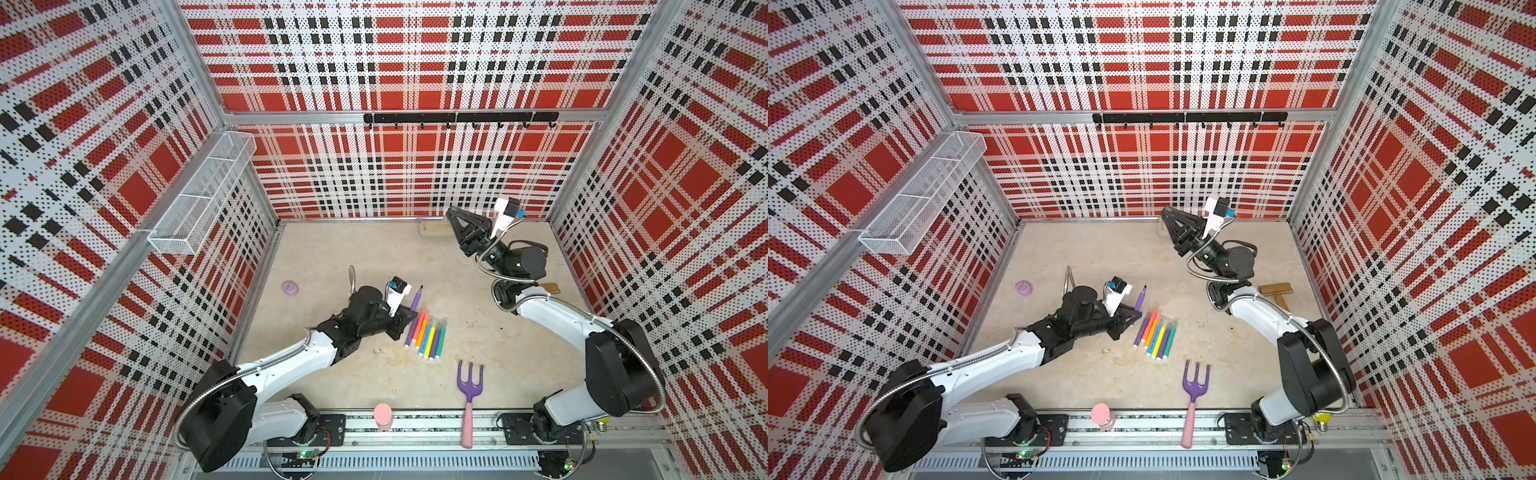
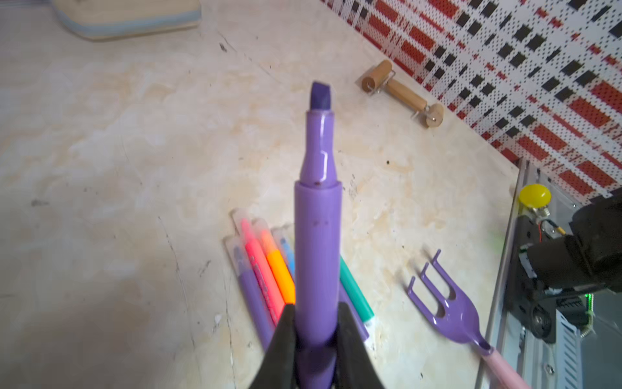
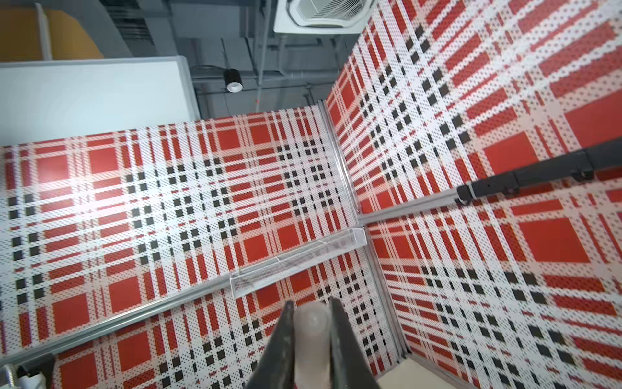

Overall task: Remove pen caps from pens
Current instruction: Open the pen cap on the pen, then place the pen cap at the center of the table, then place the pen at the center of the table.

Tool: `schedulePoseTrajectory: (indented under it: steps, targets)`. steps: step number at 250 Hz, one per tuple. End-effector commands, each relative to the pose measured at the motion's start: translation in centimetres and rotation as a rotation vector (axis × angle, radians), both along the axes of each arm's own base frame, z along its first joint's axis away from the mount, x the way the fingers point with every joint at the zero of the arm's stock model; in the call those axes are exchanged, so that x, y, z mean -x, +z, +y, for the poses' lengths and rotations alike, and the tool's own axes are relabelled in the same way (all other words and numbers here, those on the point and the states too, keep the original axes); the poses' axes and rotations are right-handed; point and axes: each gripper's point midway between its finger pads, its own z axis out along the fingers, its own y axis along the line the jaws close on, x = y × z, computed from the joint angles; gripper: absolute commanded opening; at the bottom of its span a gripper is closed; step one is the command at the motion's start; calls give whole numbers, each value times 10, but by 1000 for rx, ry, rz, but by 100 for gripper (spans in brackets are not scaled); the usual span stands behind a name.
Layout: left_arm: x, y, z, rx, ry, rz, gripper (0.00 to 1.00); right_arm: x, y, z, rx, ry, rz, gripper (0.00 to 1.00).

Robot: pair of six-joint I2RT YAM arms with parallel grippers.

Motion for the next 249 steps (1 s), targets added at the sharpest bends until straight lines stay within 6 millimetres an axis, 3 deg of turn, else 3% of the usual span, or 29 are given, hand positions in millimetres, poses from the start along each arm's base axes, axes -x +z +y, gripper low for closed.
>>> schedulePoseTrajectory:
  steps: [1, 23, 40, 60, 78, 105, 131, 205, 249]
  targets:
    - [-2, 15, 5, 36, 17, -24, 0, 12, 12, 3, 0, -8, -57, 0]
    - [-10, 21, 15, 40, 76, -47, 0, 6, 6, -1, 37, -74, -16, 0]
    - [-25, 21, 34, 5, 186, -63, 0, -27, -19, -2, 181, -222, 141, 0]
    - [-46, 16, 64, -82, 338, -70, 0, -71, -78, -22, 446, -499, 406, 0]
    - [-62, 1, 84, -149, 429, -10, 0, -87, -138, -51, 641, -673, 579, 0]
    - [-76, -33, 91, -239, 460, 100, 0, -83, -222, -77, 889, -759, 773, 0]
    - [-88, -59, 95, -298, 482, 178, 0, -72, -283, -89, 1025, -766, 906, 0]
    - [-123, -94, 120, -476, 551, 267, 0, -73, -384, -100, 1260, -744, 1091, 6]
    - [-127, -109, 117, -495, 529, 315, 3, -82, -412, -96, 1286, -704, 1132, 11]
